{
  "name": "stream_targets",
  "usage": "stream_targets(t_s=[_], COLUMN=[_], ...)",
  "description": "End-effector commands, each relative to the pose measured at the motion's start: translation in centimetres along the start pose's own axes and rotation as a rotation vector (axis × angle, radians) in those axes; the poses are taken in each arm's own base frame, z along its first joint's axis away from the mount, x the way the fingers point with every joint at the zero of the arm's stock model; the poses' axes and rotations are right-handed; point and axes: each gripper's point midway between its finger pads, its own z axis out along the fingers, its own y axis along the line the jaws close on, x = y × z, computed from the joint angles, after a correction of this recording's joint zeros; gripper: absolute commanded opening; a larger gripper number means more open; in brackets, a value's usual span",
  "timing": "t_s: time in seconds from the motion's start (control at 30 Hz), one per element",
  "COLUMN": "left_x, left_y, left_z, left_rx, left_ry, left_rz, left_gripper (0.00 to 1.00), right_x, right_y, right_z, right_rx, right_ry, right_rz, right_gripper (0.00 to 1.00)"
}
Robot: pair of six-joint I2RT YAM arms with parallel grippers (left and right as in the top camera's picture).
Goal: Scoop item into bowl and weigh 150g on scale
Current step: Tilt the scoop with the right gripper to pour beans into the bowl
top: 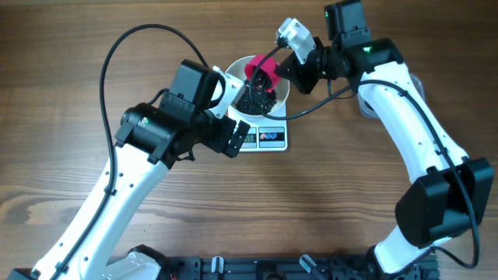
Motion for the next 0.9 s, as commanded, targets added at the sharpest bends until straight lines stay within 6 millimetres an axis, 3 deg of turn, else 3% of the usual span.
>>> stream_targets(t_s=[0.0,0.17,0.43,0.87], left_x=[0.0,0.0,0.0,0.0], left_y=[0.2,0.2,0.2,0.2], left_z=[-0.1,-0.1,-0.1,-0.1], left_rx=[-0.008,-0.008,-0.008,-0.008], left_ry=[-0.005,-0.005,-0.005,-0.005], left_rz=[-0.004,-0.005,-0.004,-0.004], left_gripper=[1.00,1.00,1.00,1.00], right_x=[-2.3,-2.5,-2.3,-3.1], right_y=[0.4,1.4,1.4,2.1], right_z=[-2.0,-1.9,-1.7,-2.7], right_rx=[0.071,0.059,0.181,0.203], right_ry=[-0.039,-0.031,0.042,0.027], right_rz=[-0.082,-0.093,-0.138,-0.157], right_gripper=[0.04,0.04,0.04,0.04])
